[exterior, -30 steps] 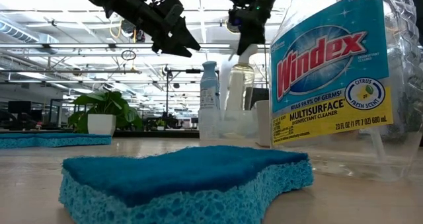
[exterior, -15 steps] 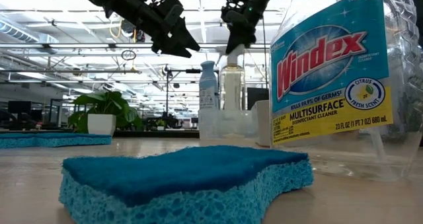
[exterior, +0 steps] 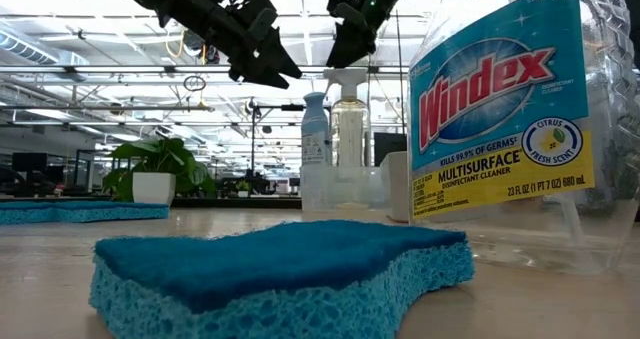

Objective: Pick & Place Kitchen Items
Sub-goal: Put the yellow spray bottle into the white transparent bin

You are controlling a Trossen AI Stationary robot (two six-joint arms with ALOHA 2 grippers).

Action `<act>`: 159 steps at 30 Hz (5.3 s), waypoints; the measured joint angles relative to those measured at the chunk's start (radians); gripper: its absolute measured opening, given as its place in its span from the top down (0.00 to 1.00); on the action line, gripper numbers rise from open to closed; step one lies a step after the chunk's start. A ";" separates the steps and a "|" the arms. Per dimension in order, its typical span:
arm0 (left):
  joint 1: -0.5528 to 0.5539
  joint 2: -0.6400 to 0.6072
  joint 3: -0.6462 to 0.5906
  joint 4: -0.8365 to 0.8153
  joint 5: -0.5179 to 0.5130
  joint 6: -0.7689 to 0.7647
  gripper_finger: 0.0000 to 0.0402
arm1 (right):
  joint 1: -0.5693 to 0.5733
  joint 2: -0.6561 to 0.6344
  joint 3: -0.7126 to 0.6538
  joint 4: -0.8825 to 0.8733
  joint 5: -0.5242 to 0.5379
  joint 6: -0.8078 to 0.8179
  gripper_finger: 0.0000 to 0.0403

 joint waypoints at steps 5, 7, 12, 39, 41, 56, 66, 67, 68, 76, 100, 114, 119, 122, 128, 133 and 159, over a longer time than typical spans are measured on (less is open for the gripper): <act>0.000 0.000 0.000 -0.006 0.000 0.000 0.23 | -0.004 -0.031 0.000 -0.016 0.005 0.000 0.44; 0.000 0.000 0.000 -0.006 0.000 0.000 0.23 | -0.006 -0.059 0.000 -0.026 0.009 0.000 0.44; 0.000 0.000 0.000 -0.005 0.000 0.000 0.23 | -0.021 -0.130 0.001 -0.052 0.126 0.000 0.46; 0.000 0.000 0.000 -0.010 -0.001 0.000 0.23 | -0.173 -0.461 -1.088 1.109 -0.108 0.162 0.99; 0.000 0.000 0.000 -0.010 -0.001 0.000 0.23 | -0.173 -0.466 -1.094 1.126 -0.115 0.172 1.00; 0.000 0.000 0.000 -0.012 -0.001 0.000 0.23 | -0.171 -0.468 -1.094 1.055 -0.241 0.156 0.79; 0.000 0.000 0.000 -0.012 -0.001 0.000 0.23 | -0.166 -0.469 -1.094 1.009 -0.276 0.153 0.39; 0.000 0.000 0.000 -0.012 -0.001 0.000 0.23 | -0.166 -0.469 -1.094 1.010 -0.292 0.153 0.36; 0.000 0.000 0.000 -0.012 -0.001 0.000 0.23 | -0.162 -0.469 -1.094 1.010 -0.293 0.153 0.34; 0.000 0.000 0.000 -0.011 -0.001 0.000 0.23 | -0.105 -0.440 -1.094 1.100 -0.254 0.110 0.32; 0.000 0.000 0.000 -0.011 -0.001 0.000 0.23 | -0.098 -0.440 -1.094 1.129 -0.243 0.136 0.33; 0.000 0.000 0.000 -0.005 -0.001 -0.006 0.23 | 0.025 -0.440 -1.094 1.143 -0.112 0.011 0.34; 0.000 0.000 0.000 -0.002 -0.001 -0.021 0.23 | 0.030 -0.437 -1.094 1.160 -0.079 0.003 0.34; 0.000 0.000 0.000 -0.003 -0.001 -0.024 0.23 | 0.030 -0.420 -1.094 1.160 -0.079 0.004 0.34; 0.000 0.000 0.000 -0.005 -0.001 -0.023 0.23 | 0.030 -0.421 -1.094 1.156 -0.081 0.004 0.34; 0.000 0.000 0.000 -0.003 -0.001 -0.023 0.23 | 0.035 -0.420 -1.094 1.144 -0.083 0.004 0.34; 0.039 0.062 0.000 -0.166 -0.129 0.229 0.23 | 0.050 -0.426 -1.094 1.045 -0.084 0.004 0.34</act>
